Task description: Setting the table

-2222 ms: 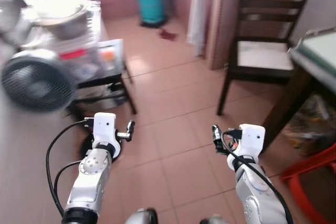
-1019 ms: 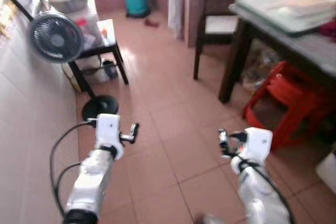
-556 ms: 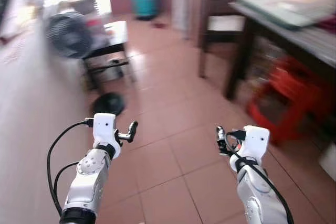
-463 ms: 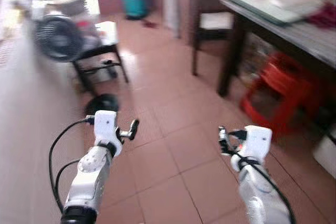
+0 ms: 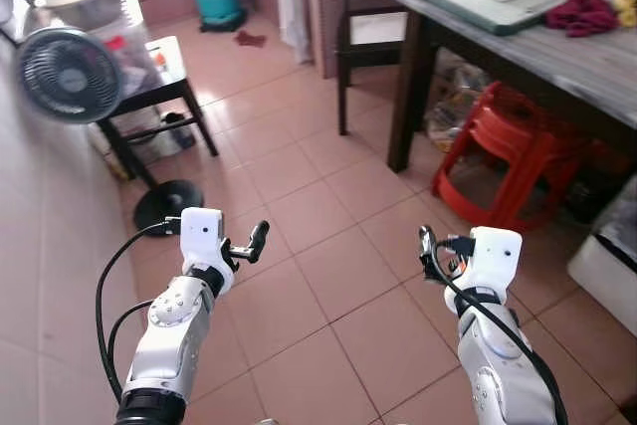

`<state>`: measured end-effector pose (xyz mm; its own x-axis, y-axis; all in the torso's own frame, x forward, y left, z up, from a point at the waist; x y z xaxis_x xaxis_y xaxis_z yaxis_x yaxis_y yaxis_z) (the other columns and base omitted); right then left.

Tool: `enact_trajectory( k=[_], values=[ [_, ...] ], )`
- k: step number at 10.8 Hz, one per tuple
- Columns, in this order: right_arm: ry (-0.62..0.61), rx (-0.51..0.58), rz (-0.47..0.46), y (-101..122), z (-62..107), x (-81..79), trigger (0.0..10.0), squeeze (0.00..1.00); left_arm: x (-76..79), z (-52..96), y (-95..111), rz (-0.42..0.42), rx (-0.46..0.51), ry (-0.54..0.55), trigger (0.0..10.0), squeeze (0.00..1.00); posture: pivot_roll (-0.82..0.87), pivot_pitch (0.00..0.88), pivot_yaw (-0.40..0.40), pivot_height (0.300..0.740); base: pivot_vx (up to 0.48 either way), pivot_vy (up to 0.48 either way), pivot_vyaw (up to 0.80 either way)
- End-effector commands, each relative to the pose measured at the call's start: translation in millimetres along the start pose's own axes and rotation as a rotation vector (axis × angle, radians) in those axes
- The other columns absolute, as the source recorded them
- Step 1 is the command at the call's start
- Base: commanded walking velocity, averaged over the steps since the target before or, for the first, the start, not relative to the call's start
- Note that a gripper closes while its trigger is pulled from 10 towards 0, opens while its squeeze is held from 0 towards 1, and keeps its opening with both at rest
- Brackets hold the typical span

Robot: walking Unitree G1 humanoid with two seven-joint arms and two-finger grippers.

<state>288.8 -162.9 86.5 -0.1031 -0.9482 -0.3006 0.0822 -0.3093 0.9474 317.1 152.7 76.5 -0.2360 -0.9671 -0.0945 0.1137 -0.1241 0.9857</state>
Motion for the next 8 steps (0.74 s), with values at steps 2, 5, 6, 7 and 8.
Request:
enact_trajectory(
  k=[2,5,6,7,8],
  values=[
    [0.023,0.016,0.0,3.1,0.0,-7.4,10.0,0.0,-3.4,1.0,0.6,-0.009,0.004,-0.006,10.0,0.0,-0.06,0.096,0.111,0.74,0.0,0.0,0.0],
    [0.021,0.016,-0.003,1.3,1.8,-7.5,10.0,0.0,-2.0,1.3,0.3,-0.018,0.004,-0.024,10.0,0.0,-0.06,0.098,0.12,0.74,0.311,0.0,-0.8],
    [0.018,0.014,-0.004,-0.1,3.0,-6.7,10.0,0.0,-0.7,1.5,-0.7,-0.019,0.001,-0.03,10.0,0.0,-0.06,0.097,0.121,0.74,0.334,0.0,-0.8],
    [0.015,0.012,-0.004,-0.9,3.8,-6.1,10.0,0.0,0.2,1.0,-0.7,-0.018,0.001,-0.036,10.0,0.0,-0.06,0.097,0.121,0.74,0.337,0.0,-0.8],
    [0.013,0.01,-0.004,-1.1,4.3,-5.6,10.0,0.0,1.0,0.4,-0.3,-0.018,0.002,-0.038,10.0,0.0,-0.07,0.098,0.123,0.74,0.334,0.0,-0.8]
  ],
)
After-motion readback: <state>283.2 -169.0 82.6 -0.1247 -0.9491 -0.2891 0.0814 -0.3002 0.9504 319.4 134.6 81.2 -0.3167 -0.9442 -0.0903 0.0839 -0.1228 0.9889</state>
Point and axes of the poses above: a point about 5 cm out from each wrist's last joint towards the gripper, its own z axis pointing back from the gripper into the wrist, its own y axis along the axis of the wrist's last joint, x = y × z, the point moved 2 cm from there along -z, pointing out of the wrist towards the gripper, and after that the axes turned 12 degrees about -z, right-handed, at the moved point
